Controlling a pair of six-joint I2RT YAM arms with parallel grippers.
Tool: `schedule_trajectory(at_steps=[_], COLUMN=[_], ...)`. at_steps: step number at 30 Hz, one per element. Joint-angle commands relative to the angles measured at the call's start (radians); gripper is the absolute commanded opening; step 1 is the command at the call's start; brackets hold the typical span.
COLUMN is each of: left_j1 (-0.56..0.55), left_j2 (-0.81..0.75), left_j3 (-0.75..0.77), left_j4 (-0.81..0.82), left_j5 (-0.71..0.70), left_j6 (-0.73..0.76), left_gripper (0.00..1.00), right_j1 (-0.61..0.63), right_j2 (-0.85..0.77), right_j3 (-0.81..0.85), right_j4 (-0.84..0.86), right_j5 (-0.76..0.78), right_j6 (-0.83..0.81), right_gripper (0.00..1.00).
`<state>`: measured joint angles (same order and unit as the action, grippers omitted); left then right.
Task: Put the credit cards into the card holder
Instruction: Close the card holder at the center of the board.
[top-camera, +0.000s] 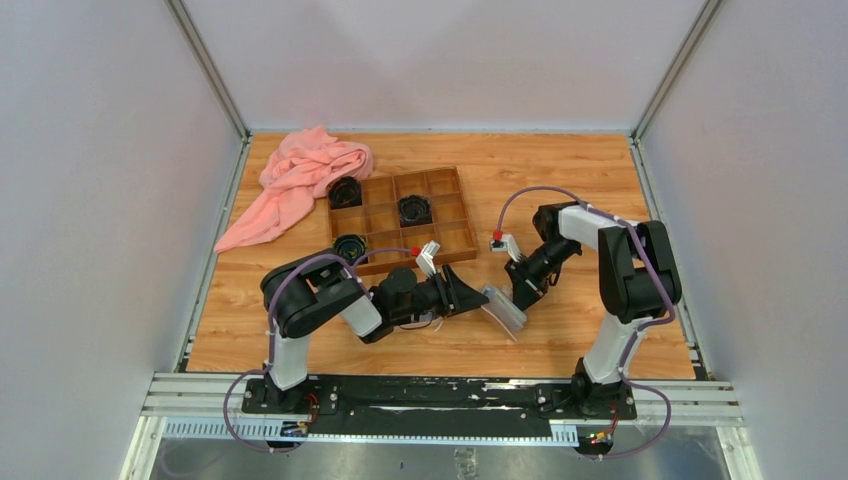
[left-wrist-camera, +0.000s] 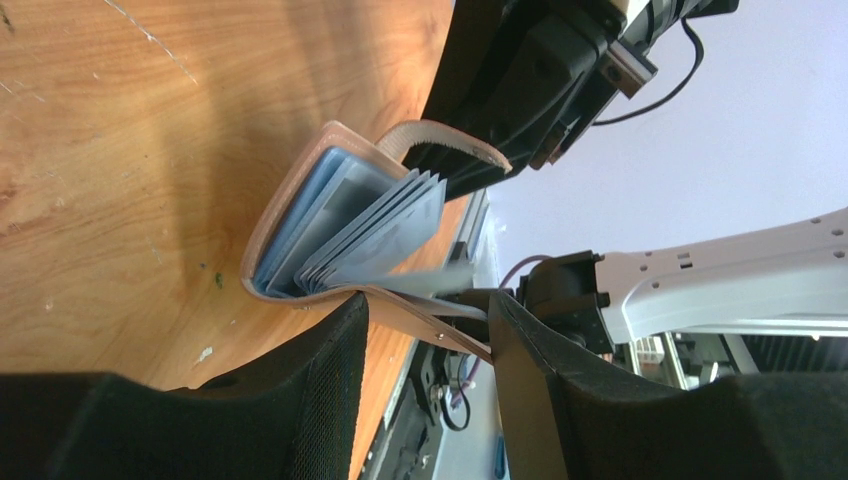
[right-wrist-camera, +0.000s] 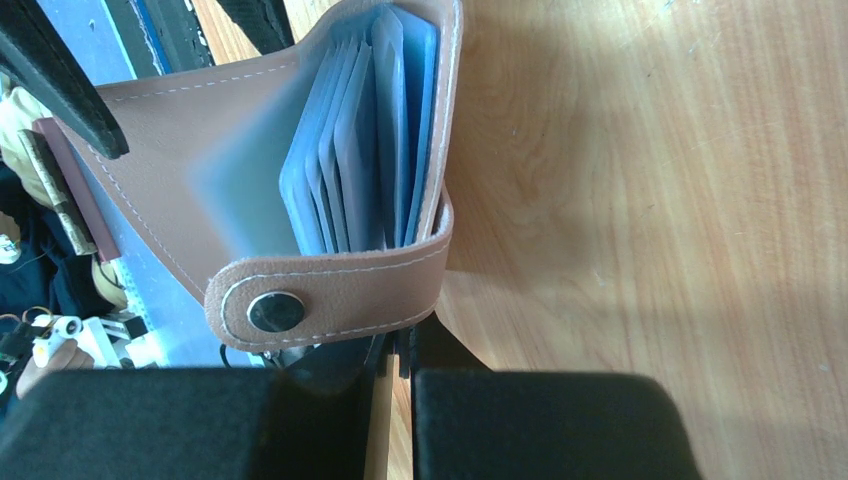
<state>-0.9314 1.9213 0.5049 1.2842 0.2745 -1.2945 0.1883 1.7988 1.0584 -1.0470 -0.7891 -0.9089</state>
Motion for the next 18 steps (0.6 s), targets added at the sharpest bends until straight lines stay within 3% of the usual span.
schedule_trajectory(at_steps=[1,10,18], left_j1=[-0.013,-0.016,-0.044], left_j2=[-0.022,-0.071,-0.041], left_j3=[0.019,-0.01,0.052], left_j4=[0.025,0.024,-0.057], left_j5=[-0.093,-0.154,-0.149], left_j6=[0.007,0.021,0.045], left_gripper=[0.53,0.56,0.56], right_j1=[0.027,0.026,0.024], right_j2=[0.034,0.048,0.058], right_j3=[0.017,0.021,0.026], right_j4=[-0.054,-0.055,-0.062], right_j5=[-0.03,-0.027,-0.046], right_j6=[0.005,0.02,0.028], right_gripper=[0.0,0.0,0.0])
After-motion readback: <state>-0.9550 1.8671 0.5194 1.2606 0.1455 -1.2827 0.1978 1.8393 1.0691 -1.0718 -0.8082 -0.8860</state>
